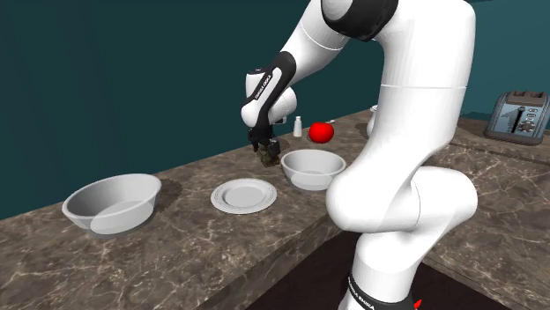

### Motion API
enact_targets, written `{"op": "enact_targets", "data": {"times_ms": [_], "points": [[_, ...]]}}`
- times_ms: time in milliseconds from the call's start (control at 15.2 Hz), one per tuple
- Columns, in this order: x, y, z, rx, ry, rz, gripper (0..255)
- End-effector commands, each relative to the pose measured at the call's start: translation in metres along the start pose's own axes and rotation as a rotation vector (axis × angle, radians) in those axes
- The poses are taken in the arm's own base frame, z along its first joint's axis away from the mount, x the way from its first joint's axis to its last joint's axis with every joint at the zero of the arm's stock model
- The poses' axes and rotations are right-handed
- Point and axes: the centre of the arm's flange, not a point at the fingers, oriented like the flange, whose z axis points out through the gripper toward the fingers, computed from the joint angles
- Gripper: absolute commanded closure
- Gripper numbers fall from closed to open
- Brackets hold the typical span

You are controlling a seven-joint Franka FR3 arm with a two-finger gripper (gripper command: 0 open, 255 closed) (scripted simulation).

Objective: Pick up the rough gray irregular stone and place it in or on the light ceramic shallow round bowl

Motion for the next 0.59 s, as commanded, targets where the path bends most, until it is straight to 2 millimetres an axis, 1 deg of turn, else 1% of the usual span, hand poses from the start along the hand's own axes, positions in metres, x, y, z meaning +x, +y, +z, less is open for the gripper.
{"op": "enact_targets", "data": {"times_ms": [0, 66, 528], "points": [[0.0, 0.0, 0.0001, 0.0, 0.0, 0.0, 0], [0.0, 0.0, 0.0001, 0.0, 0.0, 0.0, 255], [0.0001, 0.0, 0.0002, 0.0, 0.0, 0.0, 255]]}}
